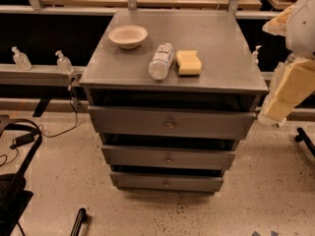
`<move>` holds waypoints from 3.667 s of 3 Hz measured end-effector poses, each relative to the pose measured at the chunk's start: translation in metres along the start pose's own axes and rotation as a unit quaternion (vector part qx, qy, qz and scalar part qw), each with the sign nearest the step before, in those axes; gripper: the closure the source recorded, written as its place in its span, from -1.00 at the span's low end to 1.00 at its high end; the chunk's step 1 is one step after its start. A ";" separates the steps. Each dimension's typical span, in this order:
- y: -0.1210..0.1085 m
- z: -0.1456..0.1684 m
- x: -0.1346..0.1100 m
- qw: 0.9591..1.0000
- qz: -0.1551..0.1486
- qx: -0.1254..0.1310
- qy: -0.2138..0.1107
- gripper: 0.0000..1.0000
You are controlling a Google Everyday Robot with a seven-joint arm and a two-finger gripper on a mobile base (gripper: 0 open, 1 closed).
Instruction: Open middle drawer
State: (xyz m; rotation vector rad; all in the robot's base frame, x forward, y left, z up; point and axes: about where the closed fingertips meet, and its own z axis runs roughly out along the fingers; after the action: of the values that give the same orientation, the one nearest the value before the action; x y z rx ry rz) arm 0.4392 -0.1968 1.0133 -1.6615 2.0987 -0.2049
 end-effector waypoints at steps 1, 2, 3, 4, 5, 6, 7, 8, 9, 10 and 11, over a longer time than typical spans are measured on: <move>0.034 0.053 0.001 0.998 -0.014 -0.026 -0.061 -1.00; 0.099 0.151 0.001 0.983 0.009 -0.070 -0.171 -1.00; 0.097 0.150 0.002 0.984 0.007 -0.069 -0.165 -1.00; 0.098 0.208 0.017 0.989 0.001 -0.040 -0.144 -1.00; 0.146 0.280 0.035 0.993 -0.035 -0.045 -0.104 -1.00; 0.163 0.330 0.052 0.993 -0.030 -0.027 -0.107 -1.00; 0.144 0.347 0.052 0.991 -0.002 0.032 -0.128 -1.00; 0.130 0.345 0.049 0.989 0.010 0.060 -0.134 -1.00; 0.130 0.350 0.051 0.989 0.003 0.067 -0.131 -1.00; 0.123 0.363 0.059 0.986 -0.010 0.109 -0.125 -1.00; 0.130 0.366 0.080 0.983 -0.061 0.146 -0.097 -1.00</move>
Offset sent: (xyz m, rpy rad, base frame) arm 0.0435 0.1005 -0.2385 0.8023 -0.1859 0.1129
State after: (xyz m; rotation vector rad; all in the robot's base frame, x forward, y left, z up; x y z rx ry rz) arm 0.4695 -0.1807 0.6182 -1.5660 1.7318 -0.3560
